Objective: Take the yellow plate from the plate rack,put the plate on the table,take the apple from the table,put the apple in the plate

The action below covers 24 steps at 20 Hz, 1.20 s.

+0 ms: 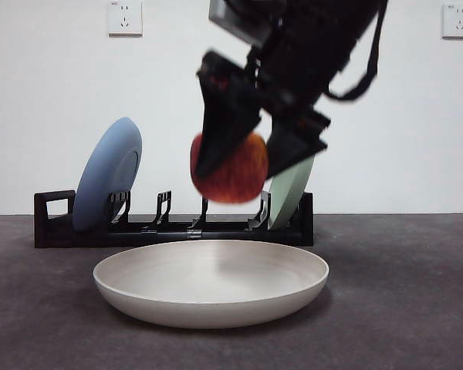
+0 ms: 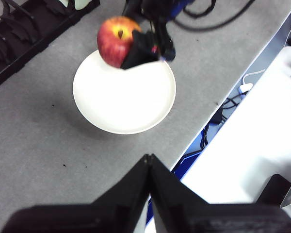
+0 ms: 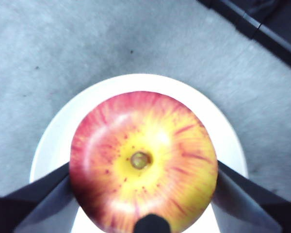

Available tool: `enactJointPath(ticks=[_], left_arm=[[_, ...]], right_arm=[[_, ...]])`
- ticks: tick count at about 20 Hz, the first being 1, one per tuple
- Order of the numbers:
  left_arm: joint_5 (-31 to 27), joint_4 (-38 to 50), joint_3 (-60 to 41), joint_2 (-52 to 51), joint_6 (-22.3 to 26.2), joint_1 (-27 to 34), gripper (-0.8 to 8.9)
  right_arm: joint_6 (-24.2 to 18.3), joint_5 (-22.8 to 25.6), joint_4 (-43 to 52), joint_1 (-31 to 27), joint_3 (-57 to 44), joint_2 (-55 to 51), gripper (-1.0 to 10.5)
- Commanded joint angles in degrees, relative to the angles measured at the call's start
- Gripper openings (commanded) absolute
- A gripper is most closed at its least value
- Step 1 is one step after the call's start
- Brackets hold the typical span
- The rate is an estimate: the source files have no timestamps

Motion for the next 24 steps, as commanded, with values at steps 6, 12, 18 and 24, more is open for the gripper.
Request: enactJointPath(ticks=[6,12,18,24], left_arm=[[1.5,0.4,-0.2,1.7,1.8,-0.1,-0.07],[1.5,0.4,-0.2,1.7,2.0,-0.1,-0.07],[1.5,-0.2,-0.2,1.7,2.0,-0.1,-0.07],[1.5,-0.1,-0.2,1.7,2.2,-0.1,-0.07]], right_arm=[[1.5,0.0,8.6,0.1,-8.6,0.6,-0.1],[1.7,0.0,9.9,0.1,-10.2,3.7,-0.1],[2.1,0.2,10.3,0.4,-10.2,5.7,-0.1],[2.7,1.0,6.6,0.4,-10.2,6.7,0.2]])
